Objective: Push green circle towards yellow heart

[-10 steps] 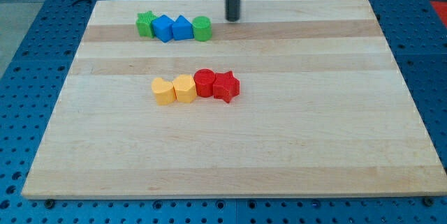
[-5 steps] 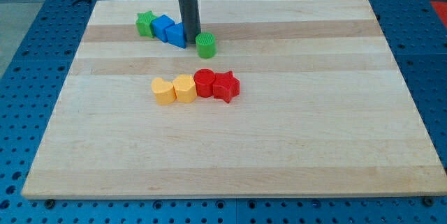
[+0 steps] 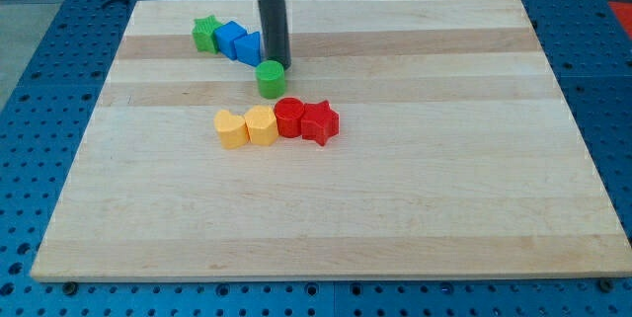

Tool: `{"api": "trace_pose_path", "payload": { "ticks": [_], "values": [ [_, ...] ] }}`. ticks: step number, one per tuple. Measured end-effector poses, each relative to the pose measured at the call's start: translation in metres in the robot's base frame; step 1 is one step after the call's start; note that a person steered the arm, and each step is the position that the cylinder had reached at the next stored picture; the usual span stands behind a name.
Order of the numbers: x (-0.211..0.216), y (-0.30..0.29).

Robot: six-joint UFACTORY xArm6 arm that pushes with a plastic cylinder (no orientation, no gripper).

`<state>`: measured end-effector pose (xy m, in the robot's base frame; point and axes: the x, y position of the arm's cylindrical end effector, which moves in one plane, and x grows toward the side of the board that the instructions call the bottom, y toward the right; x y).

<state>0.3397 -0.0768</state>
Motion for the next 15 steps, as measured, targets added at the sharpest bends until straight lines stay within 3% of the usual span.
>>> {"api": "trace_pose_path", "payload": {
  "ticks": [2,6,15],
  "values": [
    [0.006,0.041],
    [0.028,-0.069],
    [0.07,-0.143]
  ]
}}
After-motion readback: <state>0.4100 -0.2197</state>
